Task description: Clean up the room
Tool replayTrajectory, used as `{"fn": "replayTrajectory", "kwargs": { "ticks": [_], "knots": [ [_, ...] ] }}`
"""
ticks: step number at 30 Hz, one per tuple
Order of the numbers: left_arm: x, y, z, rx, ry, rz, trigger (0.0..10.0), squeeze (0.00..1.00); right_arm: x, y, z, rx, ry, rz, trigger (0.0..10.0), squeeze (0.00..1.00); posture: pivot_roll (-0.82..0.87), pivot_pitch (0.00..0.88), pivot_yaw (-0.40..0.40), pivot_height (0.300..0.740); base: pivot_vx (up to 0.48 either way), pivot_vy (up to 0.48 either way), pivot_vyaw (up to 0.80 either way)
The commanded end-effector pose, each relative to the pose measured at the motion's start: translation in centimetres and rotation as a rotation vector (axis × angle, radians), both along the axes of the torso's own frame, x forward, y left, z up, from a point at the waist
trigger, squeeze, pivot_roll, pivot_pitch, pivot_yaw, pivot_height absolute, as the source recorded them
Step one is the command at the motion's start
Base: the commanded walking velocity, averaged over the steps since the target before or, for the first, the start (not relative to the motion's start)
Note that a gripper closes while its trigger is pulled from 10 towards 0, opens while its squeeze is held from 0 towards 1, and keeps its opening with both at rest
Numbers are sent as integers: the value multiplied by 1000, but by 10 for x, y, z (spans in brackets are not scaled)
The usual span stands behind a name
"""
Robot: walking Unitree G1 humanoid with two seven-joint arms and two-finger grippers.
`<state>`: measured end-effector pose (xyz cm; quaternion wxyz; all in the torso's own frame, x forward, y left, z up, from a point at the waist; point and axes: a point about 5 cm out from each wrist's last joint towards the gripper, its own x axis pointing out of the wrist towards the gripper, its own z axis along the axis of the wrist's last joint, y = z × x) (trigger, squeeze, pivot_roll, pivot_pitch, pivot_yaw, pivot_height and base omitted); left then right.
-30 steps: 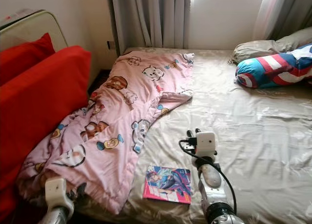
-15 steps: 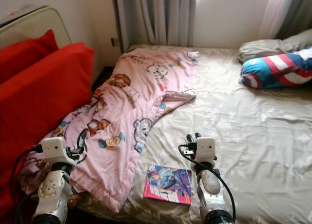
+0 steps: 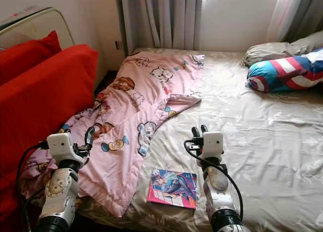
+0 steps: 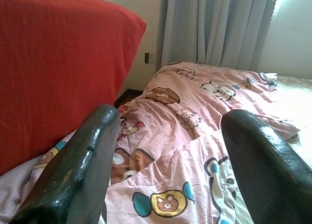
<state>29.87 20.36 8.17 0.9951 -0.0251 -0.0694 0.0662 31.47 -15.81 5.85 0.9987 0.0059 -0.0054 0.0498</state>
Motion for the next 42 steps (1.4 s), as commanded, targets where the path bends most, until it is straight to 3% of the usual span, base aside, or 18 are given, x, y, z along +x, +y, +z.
{"fn": "replayTrajectory", "kwargs": {
  "ticks": [1, 7, 29, 38, 42],
  "knots": [
    [-2, 3, 1, -12, 2, 12, 10000, 0, -2, 2, -3, 3, 18, 9, 10000, 0, -42, 17, -1, 690, 0, 0, 0],
    [-6, 4, 5, -9, -7, 15, 10000, 0, -5, 6, -5, -2, 23, 39, 10000, 0, -26, 28, -7, 655, 0, 0, 0],
    [-15, -7, -1, 8, 55, -50, 10000, 0, -15, 4, -9, 0, 27, 28, 10000, 0, -54, 81, 4, 655, 0, 0, 0],
    [-14, -13, 3, 0, 46, -66, 10000, 0, -14, 9, -11, -5, 61, 49, 10000, 0, -37, 94, -12, 655, 0, 0, 0],
    [-21, -12, 1, -2, 54, -57, 10000, 0, -13, 13, -10, -1, 46, 74, 10000, 0, -17, 93, -28, 650, 0, 0, 0]
  ]
}}
